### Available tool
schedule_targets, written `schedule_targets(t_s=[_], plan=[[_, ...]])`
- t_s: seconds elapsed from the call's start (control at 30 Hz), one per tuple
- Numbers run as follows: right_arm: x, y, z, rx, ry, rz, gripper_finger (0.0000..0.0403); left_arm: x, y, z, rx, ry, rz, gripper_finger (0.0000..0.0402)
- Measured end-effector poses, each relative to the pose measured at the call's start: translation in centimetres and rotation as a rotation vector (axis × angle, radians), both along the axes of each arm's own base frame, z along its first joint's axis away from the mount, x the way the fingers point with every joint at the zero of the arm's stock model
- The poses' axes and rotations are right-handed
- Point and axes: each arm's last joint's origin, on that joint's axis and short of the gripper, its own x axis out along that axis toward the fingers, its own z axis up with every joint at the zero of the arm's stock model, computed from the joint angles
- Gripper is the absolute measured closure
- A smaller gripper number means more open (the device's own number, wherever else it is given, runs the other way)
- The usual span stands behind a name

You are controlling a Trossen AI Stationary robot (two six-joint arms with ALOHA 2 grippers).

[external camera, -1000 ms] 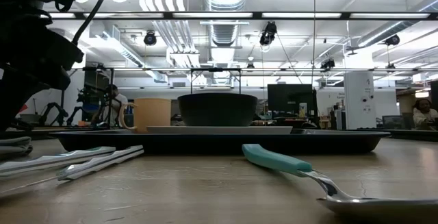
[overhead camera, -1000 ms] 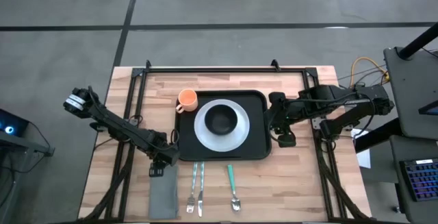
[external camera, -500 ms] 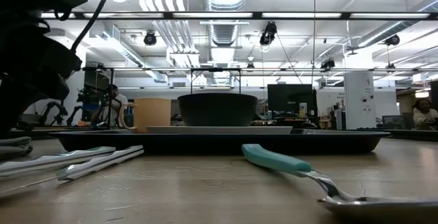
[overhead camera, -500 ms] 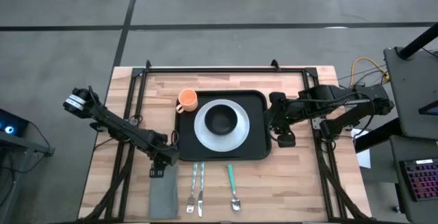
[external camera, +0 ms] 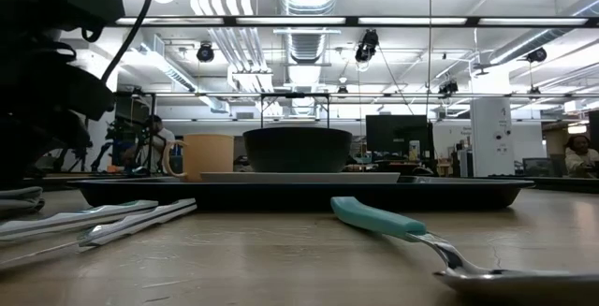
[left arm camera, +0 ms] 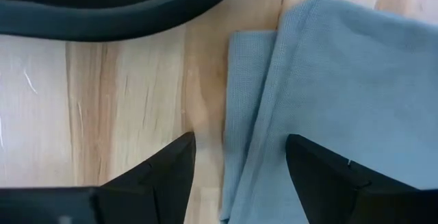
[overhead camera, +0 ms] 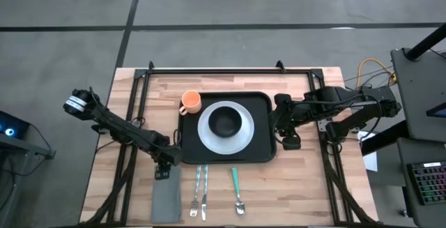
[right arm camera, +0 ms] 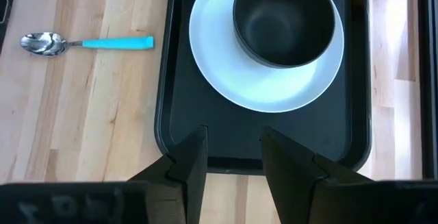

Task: Set up tray
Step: Put the gray napkin on the black serving tray to the right of the white plate

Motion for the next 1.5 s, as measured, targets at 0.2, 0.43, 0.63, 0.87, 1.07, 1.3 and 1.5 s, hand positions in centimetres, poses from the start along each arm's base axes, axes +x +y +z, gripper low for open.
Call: schedule_targets(t_s=[0.2,0.43,0.63,0.87,1.07,1.3,1.5], plan=[[0.0,0.0,0.0,0.004,-0.001,-0.007,0.0280,0.0,-0.1,-0.1,-0.011,0.006,0.040,0.0219],[-0.1,0.0,-0.1,0.008,0.017,-0.015,0.0280,0.2,-0.8,0.2,-0.045,-0.013,0.013,0.0225],[-0.2,0.0,-0.1,0.007,0.024,-0.016,0.0280,0.1,-1.4,-0.2,-0.030,-0.001,-0.010,0.0225],[-0.2,0.0,-0.1,0.007,0.024,-0.016,0.0280,0.4,-1.6,-2.6,0.041,0.111,0.028,0.0225],[-0.2,0.0,-0.1,0.013,0.024,-0.013,0.0280,0.7,-1.7,-2.9,0.056,0.134,0.035,0.0243],[-0.2,0.0,-0.1,0.013,0.025,-0.013,0.0280,0.7,-1.6,-2.2,0.077,0.088,0.059,0.0377],[-0.2,0.0,-0.1,0.013,0.024,-0.012,0.0280,0.9,-1.7,-2.1,0.068,0.090,0.122,0.0399]])
